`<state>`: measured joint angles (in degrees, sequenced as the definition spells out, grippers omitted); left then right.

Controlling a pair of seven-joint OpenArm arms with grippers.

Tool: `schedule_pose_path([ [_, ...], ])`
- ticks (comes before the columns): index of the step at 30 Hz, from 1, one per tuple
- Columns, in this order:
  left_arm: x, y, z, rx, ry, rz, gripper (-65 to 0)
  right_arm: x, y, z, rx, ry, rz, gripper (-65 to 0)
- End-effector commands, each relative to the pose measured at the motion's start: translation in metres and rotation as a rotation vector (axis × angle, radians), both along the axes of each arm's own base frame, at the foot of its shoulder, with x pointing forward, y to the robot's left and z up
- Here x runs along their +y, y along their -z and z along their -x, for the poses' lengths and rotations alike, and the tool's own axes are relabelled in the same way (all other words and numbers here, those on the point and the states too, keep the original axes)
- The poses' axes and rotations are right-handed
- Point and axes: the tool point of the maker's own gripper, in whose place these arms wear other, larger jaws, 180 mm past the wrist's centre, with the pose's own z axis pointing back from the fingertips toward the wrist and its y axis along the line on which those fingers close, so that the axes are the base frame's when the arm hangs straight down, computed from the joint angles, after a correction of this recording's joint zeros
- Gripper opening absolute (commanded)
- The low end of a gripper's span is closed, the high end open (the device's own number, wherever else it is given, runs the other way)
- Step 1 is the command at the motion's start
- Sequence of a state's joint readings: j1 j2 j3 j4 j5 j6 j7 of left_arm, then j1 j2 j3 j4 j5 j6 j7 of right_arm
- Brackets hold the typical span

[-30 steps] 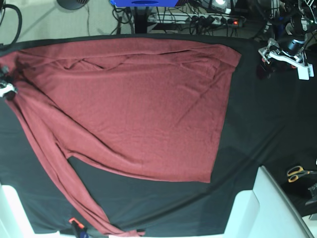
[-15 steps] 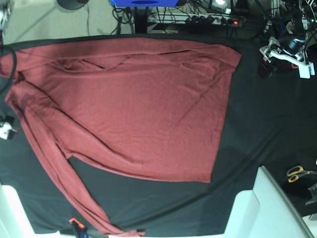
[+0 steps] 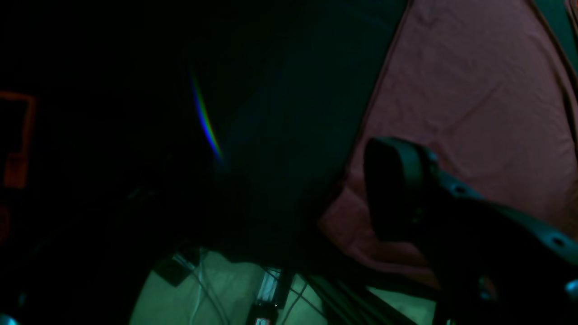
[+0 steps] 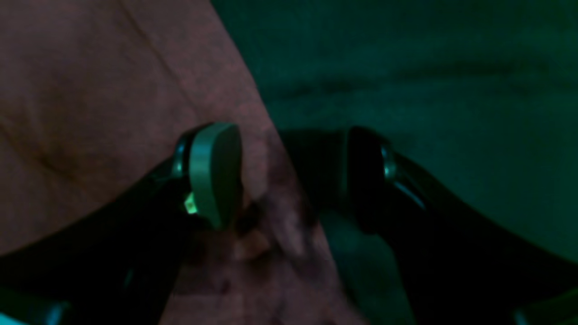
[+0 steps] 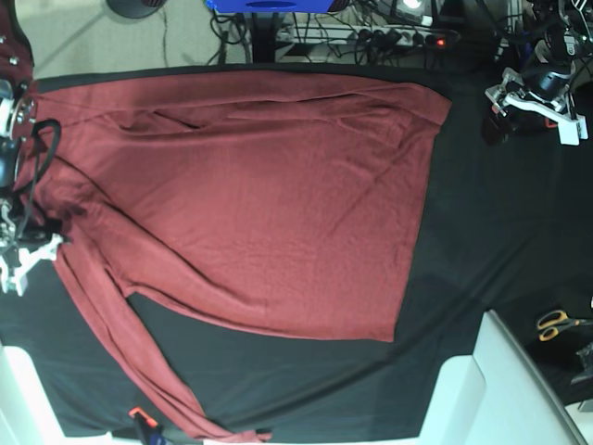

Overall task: Fold the T-shirt properly
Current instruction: 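Grasp the shirt's side edge with the right gripper, then lower the left gripper and pinch the shirt's opposite side edge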

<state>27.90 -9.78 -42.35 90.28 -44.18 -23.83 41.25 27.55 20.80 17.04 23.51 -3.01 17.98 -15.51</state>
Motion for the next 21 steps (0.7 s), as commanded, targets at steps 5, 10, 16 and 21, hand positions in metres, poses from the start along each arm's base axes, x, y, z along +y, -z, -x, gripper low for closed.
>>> schedule_pose_path([
  [5, 0.007, -0.004, -0.001, -0.019, -0.013, -0.004, -14.6, -0.008, -0.015, -0.015, -0.059, 0.007, 0.01, -28.5],
  [10, 0.008, -0.006, -0.006, -0.033, -0.014, -0.004, -14.6, -0.003, -0.013, -0.015, -0.057, 0.004, 0.002, -33.0],
  [16, 0.005, -0.006, -0.01, -0.037, -0.007, 0.0, -14.6, -0.004, -0.013, -0.015, -0.057, 0.006, 0.001, -63.8],
  [21, 0.008, -0.008, -0.02, -0.034, 0.012, -0.047, -14.6, -0.005, -0.018, -0.02, -0.072, 0.003, 0.008, -64.8],
])
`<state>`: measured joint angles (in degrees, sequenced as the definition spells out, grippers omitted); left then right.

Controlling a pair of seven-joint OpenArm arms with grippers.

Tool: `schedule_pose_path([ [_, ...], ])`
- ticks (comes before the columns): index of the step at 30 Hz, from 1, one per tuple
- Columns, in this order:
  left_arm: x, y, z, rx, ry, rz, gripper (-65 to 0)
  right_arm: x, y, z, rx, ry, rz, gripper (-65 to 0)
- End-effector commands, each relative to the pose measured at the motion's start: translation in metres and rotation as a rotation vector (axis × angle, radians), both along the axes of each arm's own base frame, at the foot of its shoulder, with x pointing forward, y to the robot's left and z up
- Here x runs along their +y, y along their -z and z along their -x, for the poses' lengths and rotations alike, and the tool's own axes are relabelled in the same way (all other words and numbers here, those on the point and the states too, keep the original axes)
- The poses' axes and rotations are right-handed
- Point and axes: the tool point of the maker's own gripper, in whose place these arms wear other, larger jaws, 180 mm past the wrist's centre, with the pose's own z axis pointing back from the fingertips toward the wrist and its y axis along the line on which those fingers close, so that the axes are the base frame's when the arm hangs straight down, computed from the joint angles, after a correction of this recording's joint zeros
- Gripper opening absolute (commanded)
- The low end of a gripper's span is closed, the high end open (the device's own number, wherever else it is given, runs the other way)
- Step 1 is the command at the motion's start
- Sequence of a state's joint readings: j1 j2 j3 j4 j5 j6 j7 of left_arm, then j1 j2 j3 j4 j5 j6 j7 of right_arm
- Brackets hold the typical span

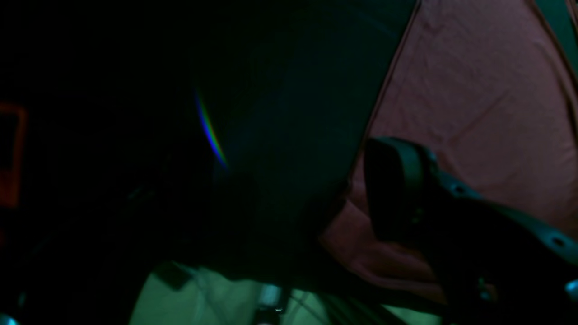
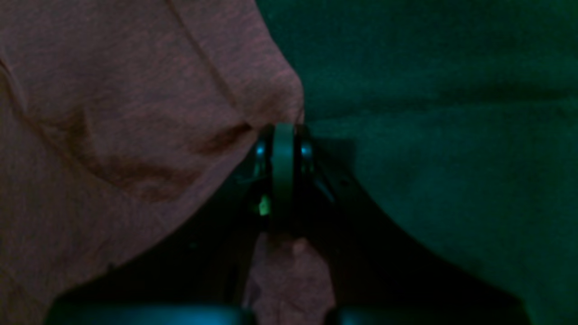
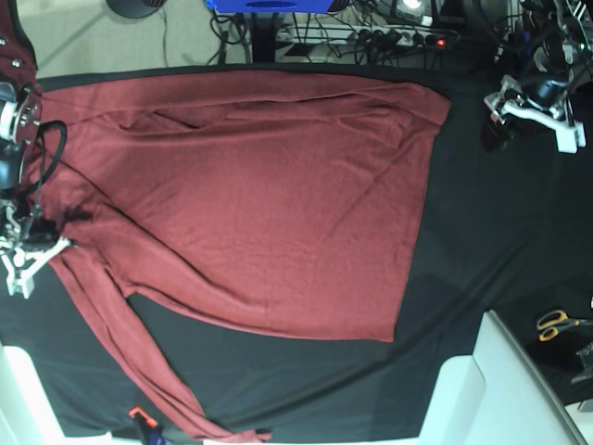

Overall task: Fold the T-shirt properly
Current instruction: 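Lower the left gripper and pinch the shirt's opposite side edge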

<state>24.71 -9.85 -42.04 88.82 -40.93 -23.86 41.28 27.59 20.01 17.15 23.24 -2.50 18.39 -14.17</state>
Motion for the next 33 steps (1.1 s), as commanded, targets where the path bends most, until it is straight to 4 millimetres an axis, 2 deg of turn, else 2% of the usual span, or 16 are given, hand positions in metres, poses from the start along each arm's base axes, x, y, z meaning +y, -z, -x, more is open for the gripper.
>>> schedule_pose_path([
  [1, 0.006, -0.009, -0.007, -0.025, 0.01, -0.039, -14.6, -0.016, -0.025, -0.02, -0.064, 0.007, 0.039, -64.8],
  [3, 0.009, -0.008, -0.012, -0.006, 0.024, -0.087, -14.8, -0.02, -0.04, -0.029, -0.107, -0.003, 0.068, -64.8],
  [6, 0.012, -0.01, -0.023, -0.013, 0.029, -0.11, -14.8, -0.025, -0.051, -0.03, -0.097, -0.011, 0.097, -64.8],
  [9, 0.012, -0.021, -0.044, -0.064, 0.029, -0.114, -14.8, -0.027, -0.062, -0.033, -0.094, -0.017, 0.119, -64.8],
  [12, 0.0, -0.033, -0.074, -0.109, 0.095, -0.121, -14.8, -0.026, -0.067, -0.035, -0.102, -0.024, 0.129, -64.8],
  [15, -0.028, -0.036, -0.111, -0.127, 0.223, -0.12, -14.8, -0.025, -0.066, -0.034, -0.101, -0.025, 0.128, -64.8],
  [19, -0.046, -0.018, -0.151, -0.102, 0.275, -0.056, -14.8, -0.026, -0.06, -0.027, -0.088, -0.023, 0.128, -64.8],
  [23, -0.047, 0.005, -0.179, -0.047, 0.236, 0.033, -14.8, -0.026, -0.059, -0.026, -0.087, -0.027, 0.126, -64.8],
  [26, -0.045, 0.022, -0.19, 0.022, 0.233, 0.012, -14.8, -0.026, -0.059, -0.027, -0.088, -0.027, 0.126, -64.8],
  [29, -0.065, 0.036, -0.198, 0.081, 0.276, -0.024, -14.8, -0.025, -0.06, -0.027, -0.089, -0.029, 0.126, -64.8],
  [33, -0.088, 0.037, -0.208, 0.076, 0.307, -0.019, -14.8, -0.025, -0.06, -0.027, -0.089, -0.029, 0.126, -64.8],
])
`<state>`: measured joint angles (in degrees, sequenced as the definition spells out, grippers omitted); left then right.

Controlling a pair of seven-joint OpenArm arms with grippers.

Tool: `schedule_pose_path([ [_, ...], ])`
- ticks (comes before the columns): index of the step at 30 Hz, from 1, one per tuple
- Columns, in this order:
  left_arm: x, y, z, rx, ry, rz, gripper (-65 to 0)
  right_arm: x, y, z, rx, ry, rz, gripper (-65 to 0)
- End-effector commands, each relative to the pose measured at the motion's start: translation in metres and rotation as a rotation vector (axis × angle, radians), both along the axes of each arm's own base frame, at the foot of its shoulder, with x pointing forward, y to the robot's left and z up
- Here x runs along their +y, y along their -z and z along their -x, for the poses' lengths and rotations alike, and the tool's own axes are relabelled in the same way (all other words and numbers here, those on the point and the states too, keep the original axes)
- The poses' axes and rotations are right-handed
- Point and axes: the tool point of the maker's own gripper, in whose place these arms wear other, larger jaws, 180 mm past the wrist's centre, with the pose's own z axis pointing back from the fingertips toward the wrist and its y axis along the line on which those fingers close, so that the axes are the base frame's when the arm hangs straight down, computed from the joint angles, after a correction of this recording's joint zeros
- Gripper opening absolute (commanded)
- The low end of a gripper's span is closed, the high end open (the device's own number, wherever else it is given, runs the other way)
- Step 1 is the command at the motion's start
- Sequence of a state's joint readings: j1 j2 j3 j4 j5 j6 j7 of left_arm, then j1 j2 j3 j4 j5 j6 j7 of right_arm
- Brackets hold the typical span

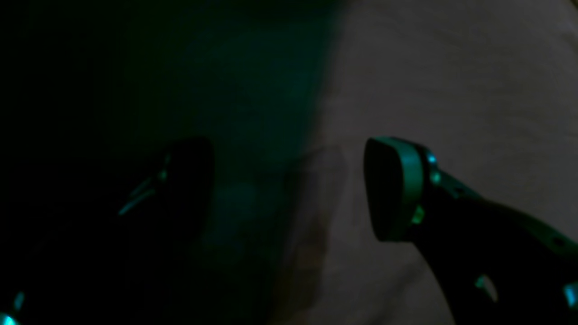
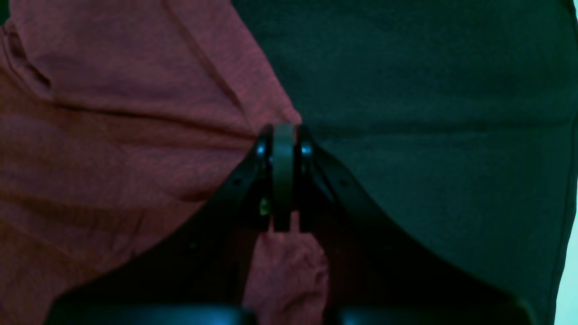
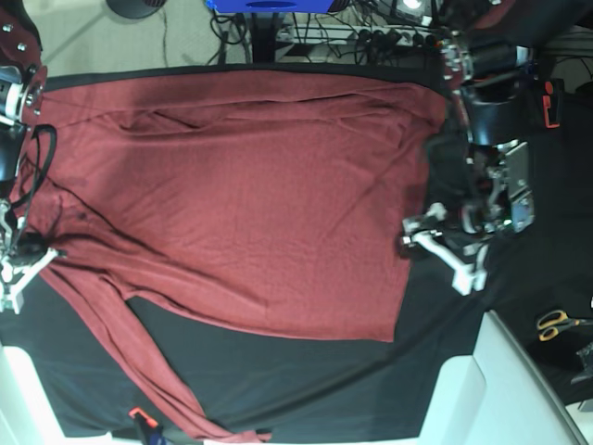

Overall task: Fold the T-shirt properly
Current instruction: 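Lower the left gripper and pinch the shirt's opposite side edge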

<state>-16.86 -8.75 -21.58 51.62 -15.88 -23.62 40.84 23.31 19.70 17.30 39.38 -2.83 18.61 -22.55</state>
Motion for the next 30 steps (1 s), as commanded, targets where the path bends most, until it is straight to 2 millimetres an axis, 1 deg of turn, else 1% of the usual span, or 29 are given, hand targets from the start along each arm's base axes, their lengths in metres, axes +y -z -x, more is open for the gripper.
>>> schedule_pose_path([
  [1, 0.009, -0.018, -0.017, -0.056, -0.009, -0.012, -14.8, -0.012, -0.022, -0.017, -0.062, 0.009, 0.024, -64.8],
  [3, -0.003, -0.017, -0.019, -0.057, -0.001, 0.004, -14.8, -0.012, -0.022, -0.017, -0.062, 0.009, 0.023, -64.8],
  [5, -0.008, -0.019, -0.024, -0.065, 0.002, 0.013, -14.8, -0.012, -0.023, -0.017, -0.064, 0.01, 0.02, -64.8],
  [11, -0.019, 0.001, -0.019, 0.012, -0.006, 0.071, -15.0, -0.012, -0.023, -0.017, -0.065, 0.01, 0.02, -64.8],
  [13, -0.027, 0.004, -0.019, 0.018, -0.002, 0.088, -15.3, -0.012, -0.023, -0.017, -0.065, 0.01, 0.02, -64.8],
  [14, -0.03, 0.004, -0.019, 0.018, 0.001, 0.092, -16.6, -0.012, -0.023, -0.017, -0.065, 0.01, 0.02, -64.8],
  [16, -0.035, 0.004, -0.019, 0.017, 0.004, 0.097, -23.9, -0.012, -0.023, -0.017, -0.065, 0.01, 0.02, -64.8],
  [19, -0.035, 0.005, -0.018, 0.02, 0.004, 0.098, -39.2, -0.012, -0.023, -0.017, -0.065, 0.01, 0.02, -64.8],
  [22, -0.034, 0.006, -0.017, 0.023, 0.003, 0.097, -56.4, -0.012, -0.023, -0.017, -0.065, 0.01, 0.02, -64.8],
  [23, -0.032, 0.006, -0.016, 0.023, 0.002, 0.093, -63.2, -0.012, -0.023, -0.017, -0.065, 0.01, 0.02, -64.8],
  [24, -0.029, 0.006, -0.016, 0.022, -0.005, 0.092, -65.0, -0.012, -0.023, -0.017, -0.065, 0.01, 0.02, -64.8],
  [26, -0.024, 0.005, -0.016, 0.019, -0.011, 0.088, -65.0, -0.012, -0.023, -0.017, -0.065, 0.01, 0.02, -64.8],
  [28, -0.012, 0.003, -0.016, 0.018, -0.02, 0.069, -65.0, -0.012, -0.023, -0.017, -0.065, 0.009, 0.021, -64.8],
  [30, -0.005, 0.005, -0.012, 0.027, -0.024, 0.058, -65.0, -0.012, -0.023, -0.017, -0.065, 0.009, 0.021, -64.8],
])
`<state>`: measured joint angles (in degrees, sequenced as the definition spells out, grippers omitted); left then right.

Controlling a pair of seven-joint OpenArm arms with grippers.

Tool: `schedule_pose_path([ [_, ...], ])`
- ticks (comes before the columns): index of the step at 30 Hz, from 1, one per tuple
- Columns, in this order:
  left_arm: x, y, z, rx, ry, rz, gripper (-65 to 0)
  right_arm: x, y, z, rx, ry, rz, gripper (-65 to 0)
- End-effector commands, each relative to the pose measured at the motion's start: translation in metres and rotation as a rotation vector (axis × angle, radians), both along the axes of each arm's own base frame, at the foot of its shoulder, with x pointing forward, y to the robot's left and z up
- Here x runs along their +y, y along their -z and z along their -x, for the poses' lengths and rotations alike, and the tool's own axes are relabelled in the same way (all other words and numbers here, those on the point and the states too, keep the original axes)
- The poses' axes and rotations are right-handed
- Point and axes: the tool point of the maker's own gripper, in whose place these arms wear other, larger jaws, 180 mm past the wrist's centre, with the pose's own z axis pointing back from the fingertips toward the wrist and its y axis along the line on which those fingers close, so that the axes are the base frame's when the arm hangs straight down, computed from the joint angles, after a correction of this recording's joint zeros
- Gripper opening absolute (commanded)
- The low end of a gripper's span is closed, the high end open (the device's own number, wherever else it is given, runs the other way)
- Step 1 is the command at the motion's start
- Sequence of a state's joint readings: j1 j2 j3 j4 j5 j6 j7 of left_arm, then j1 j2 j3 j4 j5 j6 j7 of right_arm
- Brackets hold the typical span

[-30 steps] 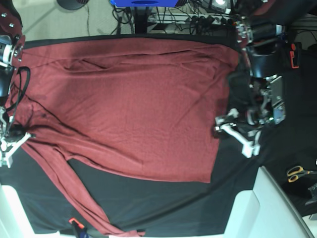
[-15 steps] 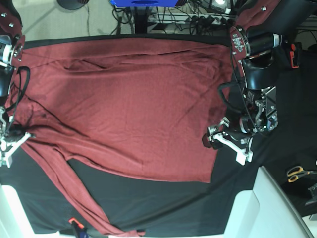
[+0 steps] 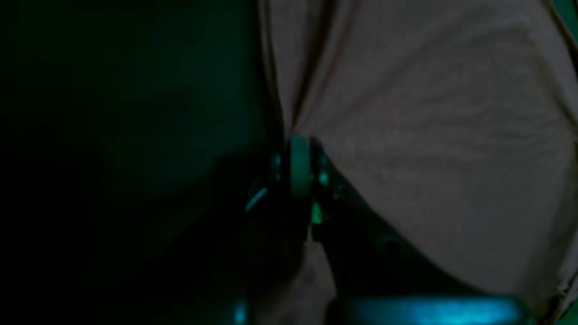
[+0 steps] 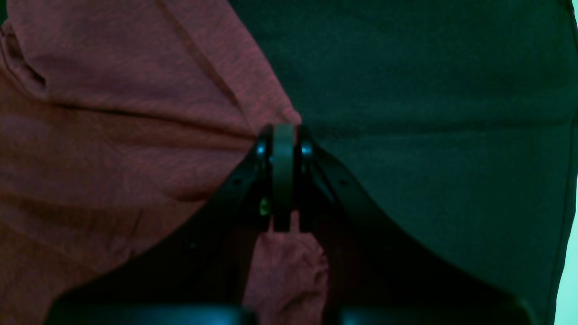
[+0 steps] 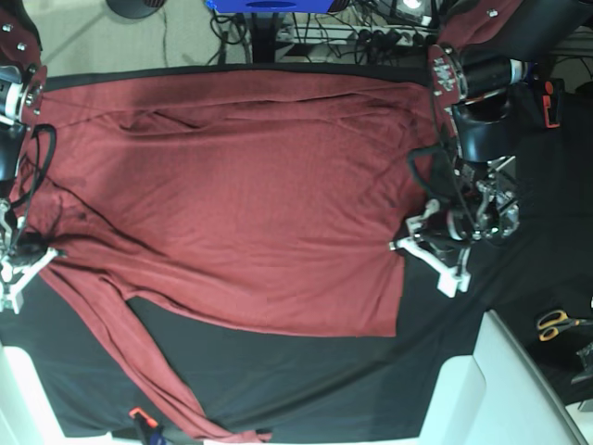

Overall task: Fold the T-shirt properly
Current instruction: 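Lower the left gripper and pinch the shirt's opposite side edge, then drag the held side edge with the left gripper toward the right gripper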

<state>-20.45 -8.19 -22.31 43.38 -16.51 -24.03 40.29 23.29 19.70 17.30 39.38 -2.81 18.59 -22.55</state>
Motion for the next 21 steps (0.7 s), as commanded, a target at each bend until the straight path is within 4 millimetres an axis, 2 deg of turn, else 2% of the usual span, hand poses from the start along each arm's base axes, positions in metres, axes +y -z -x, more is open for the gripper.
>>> schedule_pose_path([
  [1, 0.014, -0.006, -0.003, -0.013, -0.008, -0.032, -65.0, -0.012, -0.023, -0.017, -0.065, 0.009, 0.022, -64.8],
  [7, 0.031, -0.017, 0.02, -0.066, 0.015, -0.128, -65.0, -0.012, -0.023, -0.017, -0.063, 0.006, 0.024, -64.8],
  [15, 0.03, -0.006, 0.048, -0.038, 0.031, -0.147, -65.0, -0.011, -0.022, -0.017, -0.063, 0.005, 0.023, -64.8],
  [21, 0.032, -0.027, 0.05, -0.055, 0.073, -0.2, -65.0, -0.01, -0.022, -0.017, -0.063, 0.004, 0.023, -64.8],
])
